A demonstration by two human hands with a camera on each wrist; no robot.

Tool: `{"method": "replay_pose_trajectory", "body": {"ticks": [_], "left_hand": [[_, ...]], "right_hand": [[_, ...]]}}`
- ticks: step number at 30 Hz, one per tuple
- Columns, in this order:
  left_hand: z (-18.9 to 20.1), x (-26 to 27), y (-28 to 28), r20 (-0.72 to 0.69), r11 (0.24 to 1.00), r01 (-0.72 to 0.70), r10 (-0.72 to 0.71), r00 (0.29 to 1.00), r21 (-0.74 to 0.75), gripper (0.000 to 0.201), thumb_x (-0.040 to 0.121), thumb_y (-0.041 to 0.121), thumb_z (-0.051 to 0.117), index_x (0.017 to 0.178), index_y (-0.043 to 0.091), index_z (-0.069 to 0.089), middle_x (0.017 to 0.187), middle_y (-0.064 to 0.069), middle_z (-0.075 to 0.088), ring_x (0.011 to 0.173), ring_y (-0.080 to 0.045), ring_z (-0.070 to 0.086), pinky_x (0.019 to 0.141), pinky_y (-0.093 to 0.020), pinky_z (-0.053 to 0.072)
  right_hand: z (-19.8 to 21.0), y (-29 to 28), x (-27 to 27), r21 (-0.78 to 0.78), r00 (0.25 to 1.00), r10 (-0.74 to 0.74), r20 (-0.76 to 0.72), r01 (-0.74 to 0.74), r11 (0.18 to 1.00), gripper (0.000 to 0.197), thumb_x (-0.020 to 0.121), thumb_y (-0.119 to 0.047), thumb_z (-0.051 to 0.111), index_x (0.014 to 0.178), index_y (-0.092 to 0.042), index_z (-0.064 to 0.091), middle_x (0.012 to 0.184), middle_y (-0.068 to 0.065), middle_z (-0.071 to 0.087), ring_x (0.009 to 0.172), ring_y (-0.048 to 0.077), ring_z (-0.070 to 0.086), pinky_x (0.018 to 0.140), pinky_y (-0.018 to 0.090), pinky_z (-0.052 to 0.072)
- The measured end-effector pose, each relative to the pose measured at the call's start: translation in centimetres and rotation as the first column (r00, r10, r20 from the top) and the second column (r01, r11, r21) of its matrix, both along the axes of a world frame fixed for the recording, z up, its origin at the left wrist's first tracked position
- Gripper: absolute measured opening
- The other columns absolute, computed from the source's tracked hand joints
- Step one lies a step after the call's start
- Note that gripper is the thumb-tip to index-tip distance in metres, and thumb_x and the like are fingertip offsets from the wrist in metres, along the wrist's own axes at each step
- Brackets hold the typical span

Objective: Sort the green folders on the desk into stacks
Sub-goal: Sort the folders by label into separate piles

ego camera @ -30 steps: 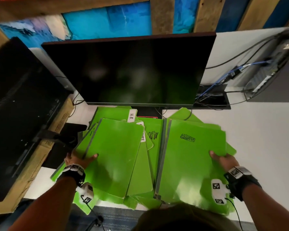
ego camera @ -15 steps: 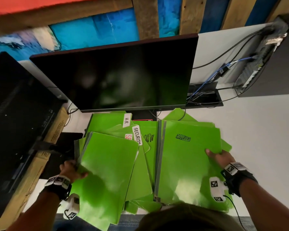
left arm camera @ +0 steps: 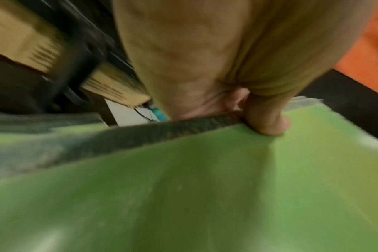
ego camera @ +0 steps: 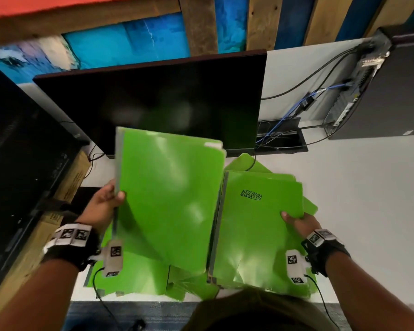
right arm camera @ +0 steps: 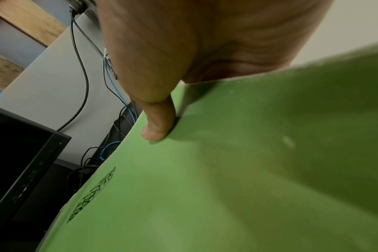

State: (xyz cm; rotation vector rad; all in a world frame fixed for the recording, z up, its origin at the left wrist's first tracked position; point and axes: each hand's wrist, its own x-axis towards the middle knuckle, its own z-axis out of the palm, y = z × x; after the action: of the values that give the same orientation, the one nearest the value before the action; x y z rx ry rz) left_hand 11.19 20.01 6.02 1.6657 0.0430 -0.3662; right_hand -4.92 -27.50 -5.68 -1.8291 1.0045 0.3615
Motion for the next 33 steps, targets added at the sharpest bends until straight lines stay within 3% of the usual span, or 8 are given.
{"method": "replay_pose_trajectory", "body": {"ticks": [3, 12, 16, 18, 21, 25, 28, 33], "left_hand": [[-1.4, -1.0, -5.8, -0.007, 0.998, 0.012, -0.011, 1.0, 0.064, 0.032, 0.069, 0.028, 0.069, 0.101, 0.021, 0.065, 0.086, -0.009, 0.062, 0.071, -0.021, 0.056, 0.064, -0.031, 0.048], [-8.8, -5.0, -20.3, -0.037, 0.843, 0.123, -0.121, 0.992, 0.523, 0.032, 0.087, 0.018, 0.06, 0.118, 0.01, 0.06, 0.09, -0.005, 0.058, 0.08, -0.02, 0.053, 0.071, -0.027, 0.041], [-10.3, -6.4, -21.7, -0.042, 0.741, 0.218, -0.249, 0.968, 0.635, 0.04, 0.09, 0.029, 0.058, 0.127, 0.017, 0.057, 0.103, -0.011, 0.06, 0.084, -0.023, 0.058, 0.084, -0.034, 0.052], [-10.5, -5.8, -20.7, -0.005, 0.677, 0.227, -0.314, 0.949, 0.7, 0.043, 0.09, 0.036, 0.056, 0.129, 0.017, 0.057, 0.117, -0.009, 0.055, 0.108, -0.023, 0.053, 0.102, -0.035, 0.041], [-9.7, -3.3, -16.3, 0.142, 0.72, 0.005, -0.144, 0.979, 0.694, 0.043, 0.085, 0.024, 0.066, 0.126, 0.011, 0.06, 0.122, -0.018, 0.057, 0.115, -0.032, 0.054, 0.102, -0.039, 0.04], [-9.0, -1.0, -6.6, 0.193, 0.487, -0.319, 0.292, 0.937, 0.813, 0.075, 0.069, 0.03, 0.08, 0.133, 0.005, 0.051, 0.135, -0.028, 0.044, 0.127, -0.044, 0.041, 0.107, -0.05, 0.034], [-9.2, -2.6, 0.6, -0.02, 0.271, -0.146, 0.526, 0.85, 0.951, 0.11, 0.062, 0.063, 0.073, 0.145, 0.004, 0.03, 0.149, -0.026, 0.026, 0.139, -0.04, 0.023, 0.114, -0.051, 0.019], [-12.3, -5.3, 7.6, -0.247, 0.328, 0.06, 0.566, 0.786, 0.943, 0.129, 0.055, 0.081, 0.062, 0.15, 0.006, 0.019, 0.156, -0.021, 0.015, 0.144, -0.037, 0.015, 0.116, -0.05, 0.013]], "right_hand": [[0.1, 0.0, -0.2, 0.007, 1.0, 0.008, 0.005, -0.008, 1.0, 0.055, 0.083, -0.041, 0.067, 0.13, -0.015, 0.056, 0.129, 0.015, 0.061, 0.116, 0.034, 0.058, 0.1, 0.042, 0.044], [-0.3, -0.8, -0.4, 0.028, 0.993, -0.071, -0.093, 0.074, 0.997, 0.076, 0.096, -0.058, 0.017, 0.137, -0.002, 0.047, 0.141, 0.025, 0.046, 0.128, 0.038, 0.047, 0.106, 0.038, 0.034], [-0.8, -0.3, -0.5, 0.019, 0.996, -0.05, -0.076, 0.051, 0.998, 0.069, 0.094, -0.058, 0.034, 0.131, -0.003, 0.054, 0.133, 0.023, 0.056, 0.12, 0.037, 0.054, 0.096, 0.035, 0.04], [-1.1, 0.0, -0.7, -0.001, 0.997, -0.06, -0.054, 0.06, 0.998, 0.059, 0.093, -0.051, 0.044, 0.128, -0.005, 0.057, 0.129, 0.02, 0.06, 0.116, 0.037, 0.057, 0.093, 0.034, 0.042], [-1.3, 0.0, -0.6, 0.013, 0.997, -0.068, -0.047, 0.068, 0.998, 0.054, 0.092, -0.048, 0.048, 0.128, -0.008, 0.057, 0.128, 0.019, 0.06, 0.115, 0.037, 0.058, 0.095, 0.037, 0.044], [-1.8, -0.2, -0.1, 0.001, 0.992, -0.095, -0.079, 0.095, 0.995, 0.056, 0.089, -0.051, 0.051, 0.125, -0.008, 0.06, 0.125, 0.02, 0.062, 0.112, 0.037, 0.06, 0.095, 0.038, 0.047], [-2.1, -0.2, 0.3, -0.025, 0.989, -0.112, -0.1, 0.11, 0.994, 0.058, 0.088, -0.051, 0.053, 0.124, -0.005, 0.061, 0.125, 0.021, 0.062, 0.112, 0.038, 0.059, 0.095, 0.038, 0.046], [-2.2, -0.4, 0.4, -0.03, 0.99, -0.089, -0.108, 0.086, 0.996, 0.056, 0.088, -0.051, 0.052, 0.123, -0.008, 0.062, 0.122, 0.02, 0.064, 0.109, 0.037, 0.061, 0.095, 0.04, 0.047]]}}
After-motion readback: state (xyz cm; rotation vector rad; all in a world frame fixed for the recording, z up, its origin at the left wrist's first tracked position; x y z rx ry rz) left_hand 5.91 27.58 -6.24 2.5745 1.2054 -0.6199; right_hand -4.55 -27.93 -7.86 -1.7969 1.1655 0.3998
